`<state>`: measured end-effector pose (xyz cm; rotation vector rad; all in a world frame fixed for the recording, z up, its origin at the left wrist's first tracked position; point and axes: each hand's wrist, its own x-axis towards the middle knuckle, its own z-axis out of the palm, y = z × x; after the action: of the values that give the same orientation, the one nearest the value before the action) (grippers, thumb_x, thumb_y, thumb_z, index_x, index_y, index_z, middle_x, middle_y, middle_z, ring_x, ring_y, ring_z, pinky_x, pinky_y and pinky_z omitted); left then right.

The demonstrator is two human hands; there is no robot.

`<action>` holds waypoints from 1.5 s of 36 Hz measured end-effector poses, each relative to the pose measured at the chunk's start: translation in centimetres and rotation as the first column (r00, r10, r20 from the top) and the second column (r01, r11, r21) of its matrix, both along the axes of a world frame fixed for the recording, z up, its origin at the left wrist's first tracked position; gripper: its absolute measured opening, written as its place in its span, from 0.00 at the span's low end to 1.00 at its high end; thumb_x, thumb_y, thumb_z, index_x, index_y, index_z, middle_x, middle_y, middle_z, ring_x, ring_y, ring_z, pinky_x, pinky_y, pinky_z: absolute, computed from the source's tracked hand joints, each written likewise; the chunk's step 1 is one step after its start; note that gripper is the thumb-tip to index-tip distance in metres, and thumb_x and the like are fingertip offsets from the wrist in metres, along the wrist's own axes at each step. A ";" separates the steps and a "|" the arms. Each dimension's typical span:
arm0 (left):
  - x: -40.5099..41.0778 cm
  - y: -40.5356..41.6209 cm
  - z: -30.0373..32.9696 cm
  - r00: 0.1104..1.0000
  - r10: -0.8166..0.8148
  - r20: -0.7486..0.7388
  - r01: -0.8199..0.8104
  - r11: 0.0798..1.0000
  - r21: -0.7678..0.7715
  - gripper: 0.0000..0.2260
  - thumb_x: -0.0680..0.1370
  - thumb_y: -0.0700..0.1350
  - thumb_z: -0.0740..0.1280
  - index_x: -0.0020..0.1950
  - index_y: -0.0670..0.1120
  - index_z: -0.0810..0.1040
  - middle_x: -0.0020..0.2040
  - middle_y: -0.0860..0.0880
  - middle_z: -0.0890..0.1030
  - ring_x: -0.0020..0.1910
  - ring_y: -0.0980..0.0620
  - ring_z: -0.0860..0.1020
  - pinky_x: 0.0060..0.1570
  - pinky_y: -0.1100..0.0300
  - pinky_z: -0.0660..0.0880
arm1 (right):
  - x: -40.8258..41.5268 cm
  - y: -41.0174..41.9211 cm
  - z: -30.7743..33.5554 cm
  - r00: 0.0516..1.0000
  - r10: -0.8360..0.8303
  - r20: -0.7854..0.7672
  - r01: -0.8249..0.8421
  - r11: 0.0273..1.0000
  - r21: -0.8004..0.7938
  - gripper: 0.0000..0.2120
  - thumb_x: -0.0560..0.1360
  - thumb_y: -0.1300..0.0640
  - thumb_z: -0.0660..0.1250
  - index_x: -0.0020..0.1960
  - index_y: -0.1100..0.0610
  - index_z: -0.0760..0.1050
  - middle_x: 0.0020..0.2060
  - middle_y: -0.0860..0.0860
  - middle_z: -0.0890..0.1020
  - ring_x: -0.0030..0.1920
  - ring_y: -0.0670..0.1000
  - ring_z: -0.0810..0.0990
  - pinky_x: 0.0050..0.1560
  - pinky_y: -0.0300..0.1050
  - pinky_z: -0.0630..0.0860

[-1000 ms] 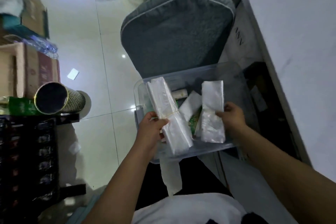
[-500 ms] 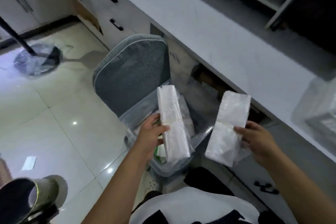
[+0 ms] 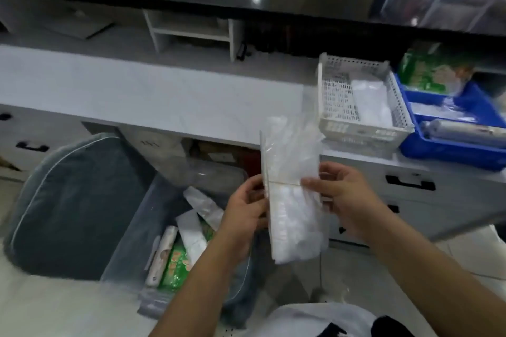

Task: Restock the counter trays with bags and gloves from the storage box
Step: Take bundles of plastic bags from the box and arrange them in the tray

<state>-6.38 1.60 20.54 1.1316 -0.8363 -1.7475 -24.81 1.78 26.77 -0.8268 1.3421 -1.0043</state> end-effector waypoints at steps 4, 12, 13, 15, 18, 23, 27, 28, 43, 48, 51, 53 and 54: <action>-3.7 -0.5 0.7 0.997 -0.073 -0.002 0.072 0.997 -0.021 0.16 0.77 0.37 0.68 0.63 0.49 0.78 0.55 0.43 0.84 0.55 0.39 0.82 0.56 0.37 0.78 | -3.8 0.0 -0.7 0.997 -0.050 -0.060 0.047 0.998 -0.042 0.09 0.68 0.63 0.76 0.48 0.60 0.82 0.42 0.53 0.88 0.39 0.51 0.87 0.32 0.37 0.78; -12.3 -1.3 1.2 0.972 -0.207 -0.111 0.210 0.978 0.015 0.20 0.70 0.46 0.73 0.62 0.49 0.80 0.57 0.39 0.83 0.50 0.42 0.83 0.45 0.51 0.80 | -12.6 0.2 -1.7 0.984 -0.129 -0.126 0.114 0.986 -0.118 0.07 0.69 0.64 0.76 0.46 0.58 0.82 0.40 0.51 0.87 0.40 0.50 0.87 0.34 0.36 0.79; -13.3 -1.4 1.0 0.975 -0.204 -0.088 0.206 0.979 0.005 0.22 0.70 0.46 0.75 0.63 0.48 0.78 0.58 0.40 0.82 0.52 0.41 0.83 0.45 0.51 0.80 | -13.6 0.2 -1.9 0.983 -0.134 -0.127 0.119 0.986 -0.120 0.07 0.70 0.63 0.76 0.46 0.58 0.82 0.40 0.50 0.87 0.40 0.49 0.87 0.34 0.37 0.79; -15.5 -1.5 0.3 0.984 -0.176 -0.029 0.176 0.984 -0.016 0.25 0.69 0.44 0.77 0.65 0.49 0.76 0.58 0.40 0.83 0.55 0.39 0.82 0.46 0.51 0.81 | -15.8 0.2 -2.5 0.983 -0.121 -0.141 0.105 0.988 -0.115 0.07 0.70 0.61 0.76 0.47 0.56 0.82 0.42 0.49 0.87 0.42 0.48 0.87 0.39 0.41 0.81; -18.7 -1.8 -0.2 0.989 -0.147 0.030 0.148 0.988 -0.038 0.23 0.69 0.42 0.78 0.62 0.52 0.77 0.58 0.41 0.83 0.55 0.39 0.83 0.46 0.50 0.81 | -18.7 0.2 -3.1 0.980 -0.108 -0.168 0.089 0.989 -0.117 0.08 0.70 0.56 0.77 0.48 0.52 0.81 0.44 0.46 0.87 0.44 0.45 0.86 0.46 0.46 0.82; -23.5 -3.1 0.4 0.985 -0.168 0.032 0.170 0.984 -0.051 0.24 0.68 0.43 0.79 0.63 0.52 0.78 0.59 0.41 0.83 0.56 0.40 0.82 0.47 0.51 0.81 | -25.0 -0.1 -3.8 0.979 -0.140 -0.145 0.125 0.986 -0.107 0.20 0.62 0.48 0.81 0.52 0.43 0.80 0.48 0.40 0.84 0.48 0.41 0.83 0.48 0.43 0.82; -27.4 -3.9 1.0 0.969 -0.247 0.019 0.248 0.967 -0.061 0.22 0.71 0.41 0.76 0.64 0.51 0.78 0.60 0.40 0.82 0.58 0.39 0.81 0.48 0.49 0.81 | -30.4 0.4 -3.6 0.995 0.037 0.093 -0.035 0.999 -0.015 0.24 0.61 0.50 0.80 0.57 0.48 0.81 0.54 0.51 0.85 0.54 0.53 0.84 0.55 0.55 0.82; -28.3 -4.0 1.1 0.966 -0.259 0.008 0.259 0.964 -0.061 0.22 0.72 0.40 0.76 0.65 0.50 0.77 0.60 0.40 0.82 0.58 0.39 0.81 0.48 0.49 0.80 | -31.5 0.6 -3.4 0.988 0.062 0.140 -0.062 0.998 0.000 0.24 0.62 0.52 0.79 0.57 0.50 0.82 0.54 0.53 0.85 0.55 0.56 0.84 0.56 0.57 0.81; -38.4 -11.0 3.3 0.790 -0.611 -0.046 0.608 0.791 -0.074 0.23 0.74 0.34 0.71 0.68 0.46 0.76 0.62 0.36 0.80 0.58 0.41 0.80 0.53 0.50 0.78 | -39.9 -1.4 -2.8 0.941 -0.152 0.302 0.157 0.988 0.006 0.17 0.66 0.59 0.75 0.55 0.56 0.84 0.55 0.58 0.85 0.55 0.60 0.84 0.56 0.57 0.80; -40.7 -16.0 3.5 0.732 -0.682 0.014 0.677 0.724 -0.129 0.23 0.74 0.38 0.73 0.68 0.49 0.76 0.60 0.41 0.82 0.58 0.42 0.81 0.51 0.52 0.79 | -41.6 -4.8 -1.5 0.953 -0.158 0.257 0.167 0.986 -0.014 0.19 0.65 0.56 0.78 0.55 0.54 0.84 0.56 0.57 0.85 0.56 0.59 0.84 0.55 0.58 0.81; -42.2 -18.7 4.0 0.732 -0.675 0.092 0.681 0.719 -0.137 0.23 0.72 0.43 0.75 0.66 0.55 0.78 0.60 0.44 0.82 0.58 0.43 0.81 0.51 0.51 0.79 | -42.4 -7.0 -0.7 0.951 -0.240 0.193 0.251 0.968 -0.031 0.19 0.65 0.56 0.76 0.56 0.56 0.83 0.56 0.58 0.85 0.56 0.60 0.84 0.55 0.59 0.81; -43.6 -20.4 4.6 0.715 -0.692 0.105 0.699 0.699 -0.151 0.23 0.72 0.45 0.75 0.66 0.57 0.78 0.61 0.47 0.81 0.59 0.44 0.81 0.54 0.48 0.80 | -43.2 -8.4 -0.1 0.938 -0.309 0.155 0.320 0.946 -0.055 0.20 0.64 0.55 0.77 0.56 0.55 0.83 0.55 0.58 0.85 0.55 0.59 0.84 0.52 0.57 0.83; -44.5 -21.2 5.0 0.703 -0.701 0.124 0.711 0.684 -0.166 0.23 0.73 0.44 0.74 0.66 0.57 0.77 0.61 0.48 0.81 0.59 0.45 0.80 0.55 0.47 0.80 | -43.7 -9.1 0.2 0.931 -0.339 0.135 0.351 0.933 -0.074 0.20 0.64 0.55 0.77 0.55 0.55 0.83 0.55 0.57 0.85 0.55 0.59 0.84 0.49 0.53 0.83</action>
<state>-50.84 -19.63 25.53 0.7446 -1.6081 -2.1796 -68.48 -7.28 27.00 -0.5988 1.3701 -1.3831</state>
